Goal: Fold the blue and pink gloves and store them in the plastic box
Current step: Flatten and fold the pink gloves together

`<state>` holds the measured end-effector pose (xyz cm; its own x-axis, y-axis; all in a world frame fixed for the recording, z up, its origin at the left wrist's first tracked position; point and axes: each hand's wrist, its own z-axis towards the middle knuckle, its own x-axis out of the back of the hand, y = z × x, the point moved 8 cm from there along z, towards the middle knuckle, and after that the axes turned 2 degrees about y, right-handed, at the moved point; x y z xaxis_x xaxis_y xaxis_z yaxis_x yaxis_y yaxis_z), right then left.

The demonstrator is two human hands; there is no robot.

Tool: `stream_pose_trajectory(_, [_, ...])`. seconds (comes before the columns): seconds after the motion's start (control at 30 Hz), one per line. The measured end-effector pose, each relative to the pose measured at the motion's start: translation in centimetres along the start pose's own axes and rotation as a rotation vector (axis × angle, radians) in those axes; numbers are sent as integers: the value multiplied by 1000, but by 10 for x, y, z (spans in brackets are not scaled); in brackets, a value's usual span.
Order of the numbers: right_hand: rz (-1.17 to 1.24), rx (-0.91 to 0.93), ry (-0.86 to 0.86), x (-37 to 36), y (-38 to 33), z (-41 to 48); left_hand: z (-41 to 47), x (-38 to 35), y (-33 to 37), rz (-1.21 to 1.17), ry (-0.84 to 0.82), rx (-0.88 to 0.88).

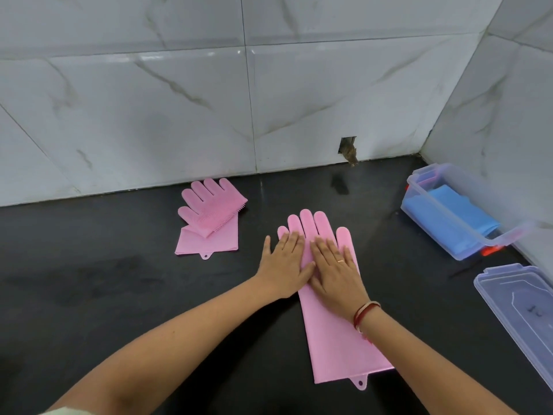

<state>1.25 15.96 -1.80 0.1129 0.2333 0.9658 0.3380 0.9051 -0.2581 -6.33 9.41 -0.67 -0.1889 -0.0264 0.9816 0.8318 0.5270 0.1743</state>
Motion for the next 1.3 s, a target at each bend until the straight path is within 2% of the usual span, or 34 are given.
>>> stream_pose_trajectory(0.13, [-81,-13,-44,-10,7,6,-2,-7,-9,-138,-54,13])
stream_pose_trajectory(0.2, [-60,-16,-61,-10,8,7,-3,11,-29,-190,55,67])
stream_pose_trajectory(0.27, [-45,-18,-46,-6,7,3,-5,40,-65,-182,238,165])
stream_pose_trajectory(0.37, [14,-36,96,12,-3,-5,-17,79,-141,-110,443,456])
stream_pose_trajectory(0.47, [163,-21,172,27,-24,-5,-33,74,-219,-270,354,856])
stream_pose_trajectory(0.57, [293,11,190,35,-43,1,-40,57,-252,-360,262,1001])
stream_pose_trajectory(0.67, [365,44,186,39,-56,6,-32,51,-255,-445,305,999])
stream_pose_trajectory(0.9, [430,72,180,43,-59,3,-17,46,-255,-994,485,987])
stream_pose_trajectory(1.03, [561,15,231,53,-50,2,-5,69,-236,-1062,400,795])
stream_pose_trajectory(1.17, [796,-99,263,71,-43,8,-9,125,-189,-1203,376,498])
stream_pose_trajectory(1.3, [909,-100,238,89,-54,8,-27,179,-134,-1632,380,259])
